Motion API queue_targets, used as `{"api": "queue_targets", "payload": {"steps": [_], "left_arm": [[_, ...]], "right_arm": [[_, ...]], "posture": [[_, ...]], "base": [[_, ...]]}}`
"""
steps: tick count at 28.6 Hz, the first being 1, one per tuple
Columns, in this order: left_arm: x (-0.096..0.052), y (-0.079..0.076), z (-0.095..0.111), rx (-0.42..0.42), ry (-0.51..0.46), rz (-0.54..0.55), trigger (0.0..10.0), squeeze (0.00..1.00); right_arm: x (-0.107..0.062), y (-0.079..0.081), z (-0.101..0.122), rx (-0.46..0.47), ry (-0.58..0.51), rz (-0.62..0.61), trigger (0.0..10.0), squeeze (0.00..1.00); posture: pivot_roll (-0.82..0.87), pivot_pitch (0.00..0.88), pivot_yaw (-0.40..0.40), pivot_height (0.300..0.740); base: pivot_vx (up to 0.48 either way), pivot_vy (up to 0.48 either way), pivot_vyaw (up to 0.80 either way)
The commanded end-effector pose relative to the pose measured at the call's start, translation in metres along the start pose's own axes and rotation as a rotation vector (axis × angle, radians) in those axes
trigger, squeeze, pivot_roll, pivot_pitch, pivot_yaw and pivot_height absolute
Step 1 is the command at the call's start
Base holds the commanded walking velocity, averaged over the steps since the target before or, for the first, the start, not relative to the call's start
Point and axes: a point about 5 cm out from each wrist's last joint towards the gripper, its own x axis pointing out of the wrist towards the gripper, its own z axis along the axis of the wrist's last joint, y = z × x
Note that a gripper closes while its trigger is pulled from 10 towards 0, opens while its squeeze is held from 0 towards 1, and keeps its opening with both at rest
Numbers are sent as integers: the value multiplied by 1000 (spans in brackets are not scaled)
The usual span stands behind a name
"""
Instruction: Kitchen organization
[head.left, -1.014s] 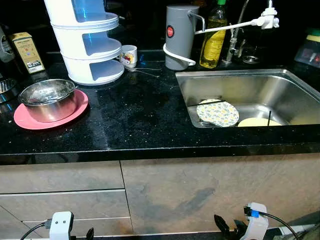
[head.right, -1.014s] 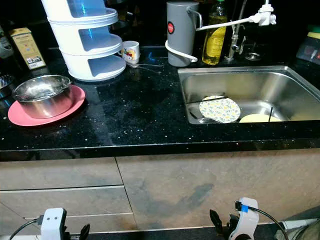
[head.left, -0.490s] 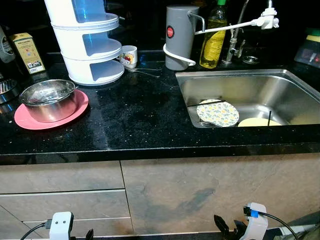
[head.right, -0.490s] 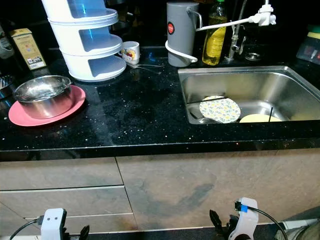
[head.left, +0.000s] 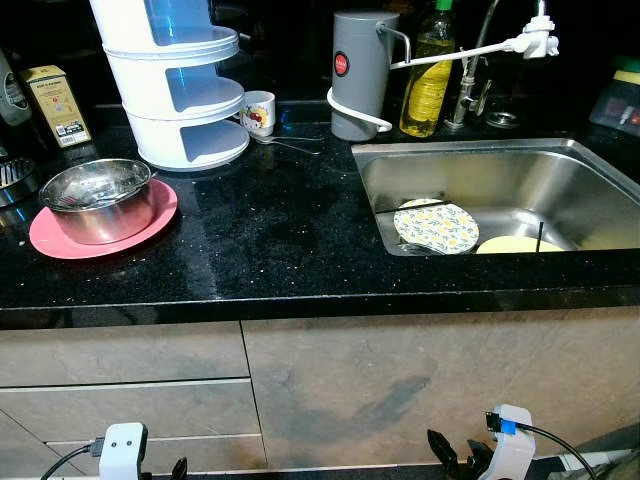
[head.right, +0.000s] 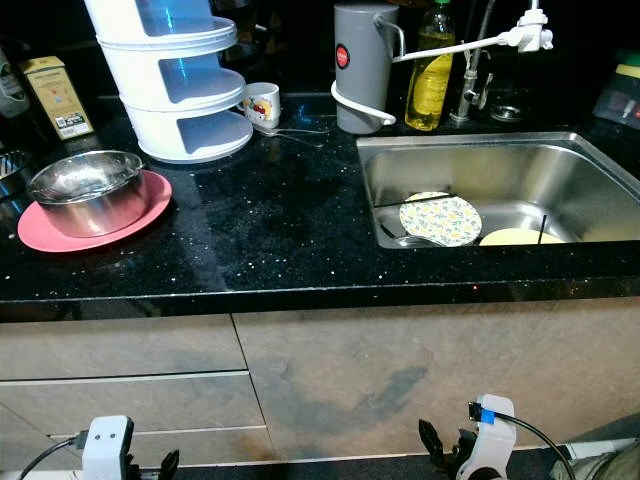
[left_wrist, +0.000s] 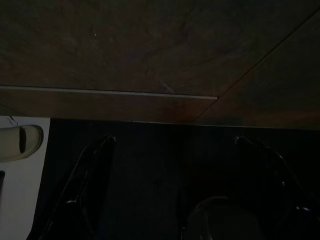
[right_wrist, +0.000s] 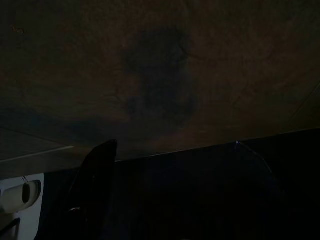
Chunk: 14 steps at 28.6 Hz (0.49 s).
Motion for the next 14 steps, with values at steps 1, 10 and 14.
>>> {"api": "queue_targets", "payload": {"steps": [1,10,14], "left_arm": [[0,2,-1,9,12,3,10000,0],[-1,1,-1,9,8,-1,10000,0],[0,1,-1,9,8,-1,10000,0]], "right_arm": [[1,0,0,-4,11,1,10000,0],[0,-3,-2,-7,41,-34,10000,0],[1,-2,-1,-6,38,-13,10000,0]], "posture": [[69,0,-14,740],[66,0,-13,740],[65,0,-14,740]], "base": [[0,0,0],[0,0,0],[0,0,0]]}}
